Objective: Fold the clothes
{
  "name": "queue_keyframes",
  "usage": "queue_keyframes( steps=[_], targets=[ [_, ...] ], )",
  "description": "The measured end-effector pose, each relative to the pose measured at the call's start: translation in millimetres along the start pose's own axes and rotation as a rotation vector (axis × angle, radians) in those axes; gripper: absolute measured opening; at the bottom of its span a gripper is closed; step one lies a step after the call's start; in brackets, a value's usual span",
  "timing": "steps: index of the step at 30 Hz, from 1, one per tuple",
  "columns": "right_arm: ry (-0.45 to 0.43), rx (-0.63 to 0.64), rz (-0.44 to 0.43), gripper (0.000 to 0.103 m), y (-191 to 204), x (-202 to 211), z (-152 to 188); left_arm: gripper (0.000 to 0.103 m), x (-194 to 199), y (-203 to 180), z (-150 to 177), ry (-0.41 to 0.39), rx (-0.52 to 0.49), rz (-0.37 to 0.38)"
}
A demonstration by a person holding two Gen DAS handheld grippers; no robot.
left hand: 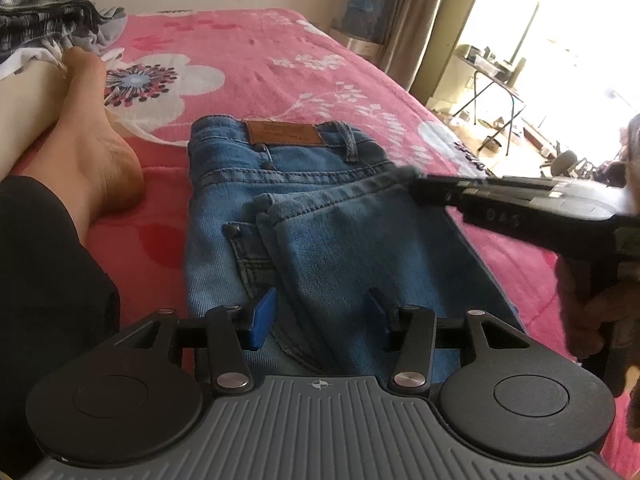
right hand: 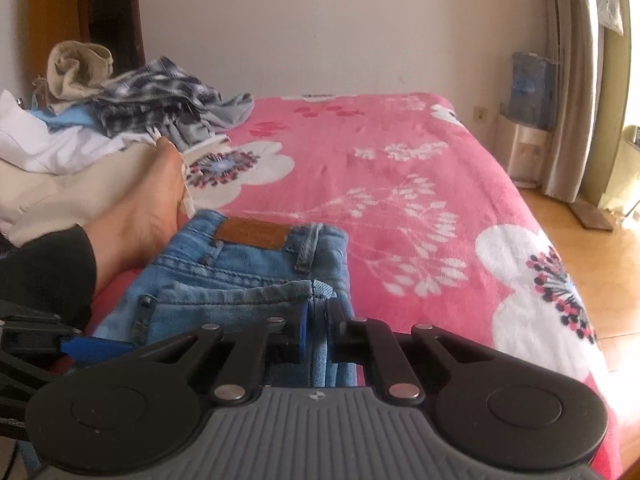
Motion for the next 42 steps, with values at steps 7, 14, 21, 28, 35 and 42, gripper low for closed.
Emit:
queue_keyframes(
  steps=[7, 14, 21, 28, 35, 42],
  targets=[
    [0.05, -0.138, -0.081, 0.012, -21, -13, 14, 0.043, -7, 7, -2, -0.004, 0.09, 0.013],
    [0.139, -0.25, -0.207, 0.024, -32, -16, 13, 0.037, -9, 11, -3, -0.009, 0.15, 0.019],
    [0.221, -0.261, -0.296, 0.035, -30, -25, 12, 0.039, -9, 12, 0, -0.001, 0.14, 0.026],
    [0.221, -0.358, -0.336, 0.033, -32, -37, 8, 0.035, -9, 10, 2, -0.032, 0.146, 0.01],
    [0.158, -0.378, -0.376, 0.005, -37, -23, 9, 0.006, 0, 8, -1, -0.084, 0.144, -0.024],
    [0.106, -0.395, -0.406, 0.004, -35, -5, 3, 0.003, 14, 1, -9, -0.137, 0.118, -0.035]
  ],
)
Point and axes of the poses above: each gripper's, at about its wrist camera, not at the fingertips, and x roughly against the way its jaws point, y to its left, z to its underside, the point moved 8 cm from there along -x, roughly the way its jaws point, and after that the axes turned 11 degrees about -x, right-handed, at the moved point
